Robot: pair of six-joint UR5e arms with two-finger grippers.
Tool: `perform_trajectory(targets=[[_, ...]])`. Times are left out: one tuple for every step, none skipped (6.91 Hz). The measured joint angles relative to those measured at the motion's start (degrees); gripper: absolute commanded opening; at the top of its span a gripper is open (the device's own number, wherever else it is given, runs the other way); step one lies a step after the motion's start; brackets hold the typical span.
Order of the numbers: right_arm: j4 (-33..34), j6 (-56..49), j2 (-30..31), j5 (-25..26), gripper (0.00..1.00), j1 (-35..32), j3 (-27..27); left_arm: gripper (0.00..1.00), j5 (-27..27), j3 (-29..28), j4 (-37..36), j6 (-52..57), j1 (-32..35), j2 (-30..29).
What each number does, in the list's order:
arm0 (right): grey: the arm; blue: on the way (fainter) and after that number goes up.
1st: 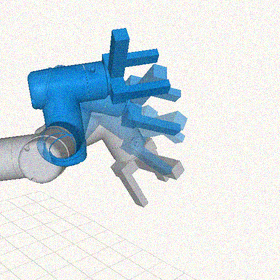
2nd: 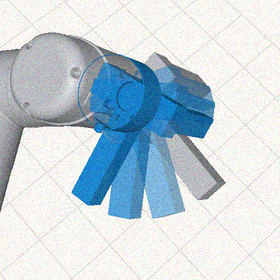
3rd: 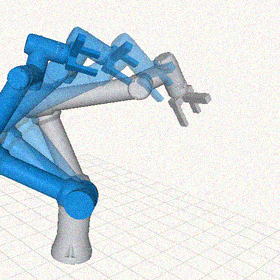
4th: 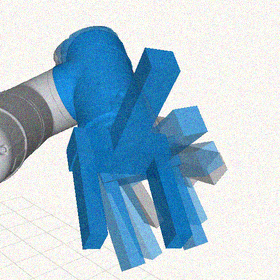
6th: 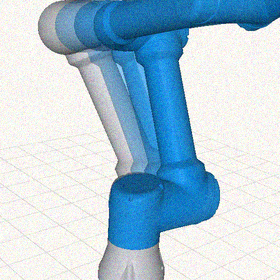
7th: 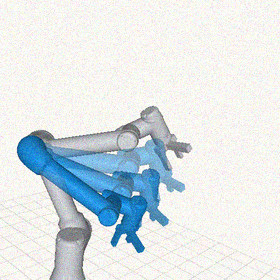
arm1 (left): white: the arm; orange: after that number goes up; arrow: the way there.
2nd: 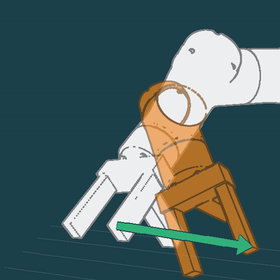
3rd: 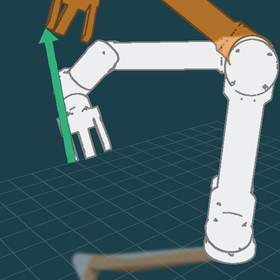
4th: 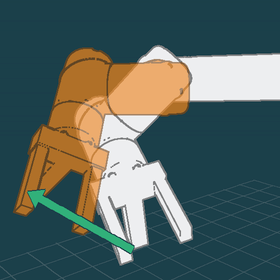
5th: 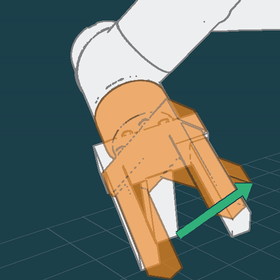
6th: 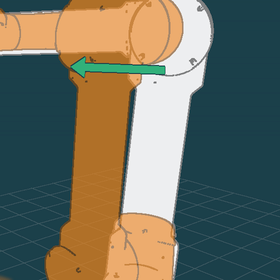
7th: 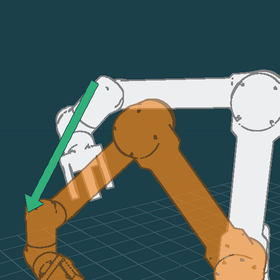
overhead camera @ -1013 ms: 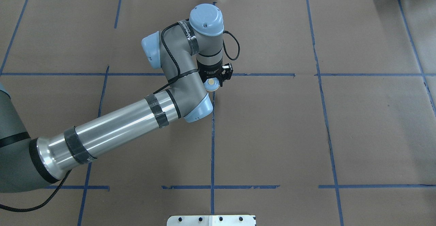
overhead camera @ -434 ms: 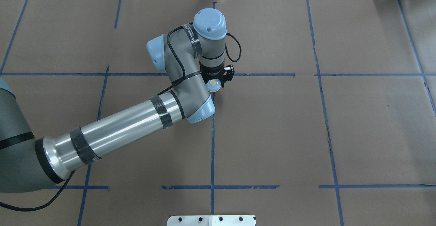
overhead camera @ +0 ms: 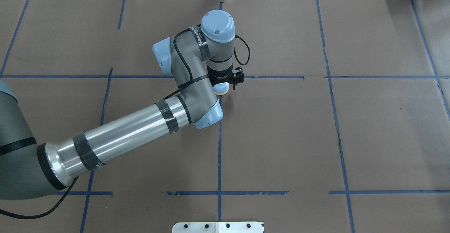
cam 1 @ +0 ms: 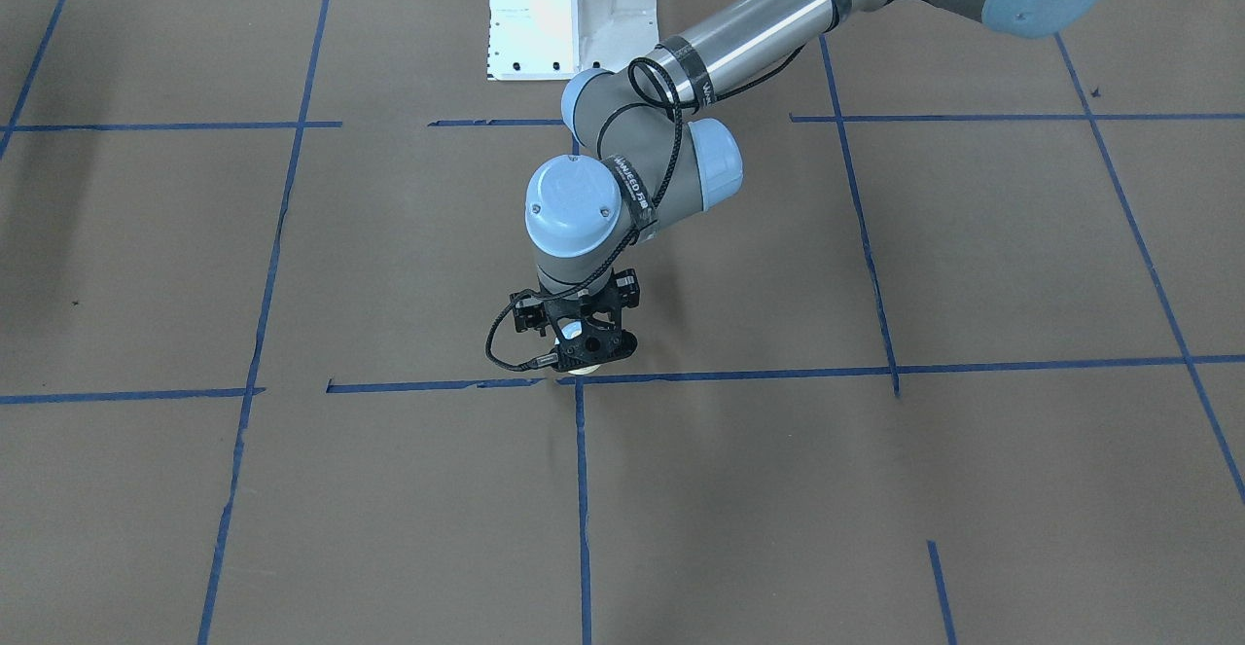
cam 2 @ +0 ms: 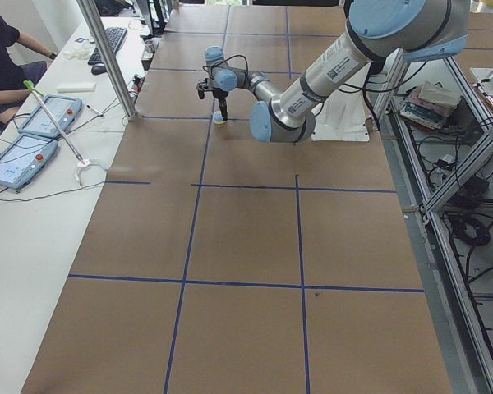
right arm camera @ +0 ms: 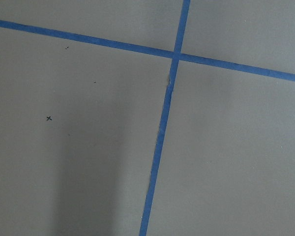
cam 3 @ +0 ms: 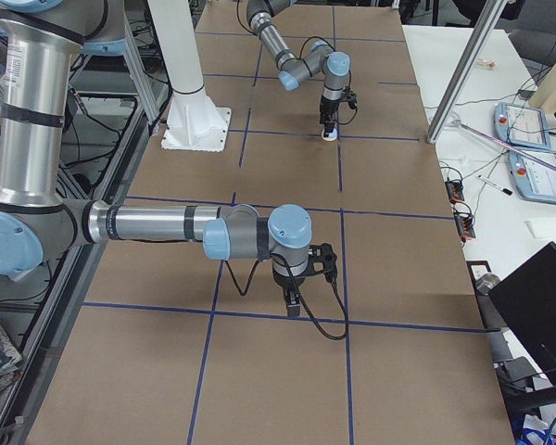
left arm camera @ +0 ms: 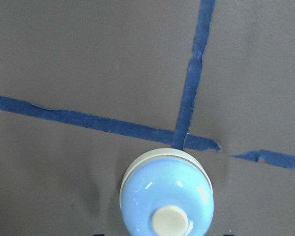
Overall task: Place and press bell with both arms
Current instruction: 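Lower the bell onto the tape cross and open the left gripper, then raise the left gripper and withdraw the left arm away from the bell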
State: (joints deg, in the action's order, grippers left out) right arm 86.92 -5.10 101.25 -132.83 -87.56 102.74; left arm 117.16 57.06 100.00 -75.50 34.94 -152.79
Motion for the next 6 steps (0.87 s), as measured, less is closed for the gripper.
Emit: perform_trajectory(targets=[[0.0, 0.0, 0.0, 0.02, 1.0, -0.03, 0.01, 1.0, 0.0, 0.27, -0.11, -0.24, -0.01, 0.01], [0.0, 0.0, 0.0, 0.05, 1.0, -0.05, 0.05, 1.0, 0.0, 1.19, -0.35, -0.27, 0.13, 0.03], [0.02, -0.02, -0.04, 0.16, 1.0, -0.04, 0.07, 1.0, 0.12, 2.98, -0.81, -0.15, 0.62, 0.22], [0.06, 0.09, -0.14, 0.32, 1.0, 0.14, 0.08, 1.0, 0.41, 6.09, -2.43, 0.22, 1.58, 0.84], [0.02, 0.51, -0.24, 0.54, 1.0, 0.59, 0.11, 1.0, 0.59, 10.96, -6.8, 2.06, 2.55, 2.26], [-0.12, 0.85, -0.3, 0.88, 1.0, 1.06, 0.17, 1.0, 0.69, 17.56, -12.3, 5.5, 3.29, 5.47]])
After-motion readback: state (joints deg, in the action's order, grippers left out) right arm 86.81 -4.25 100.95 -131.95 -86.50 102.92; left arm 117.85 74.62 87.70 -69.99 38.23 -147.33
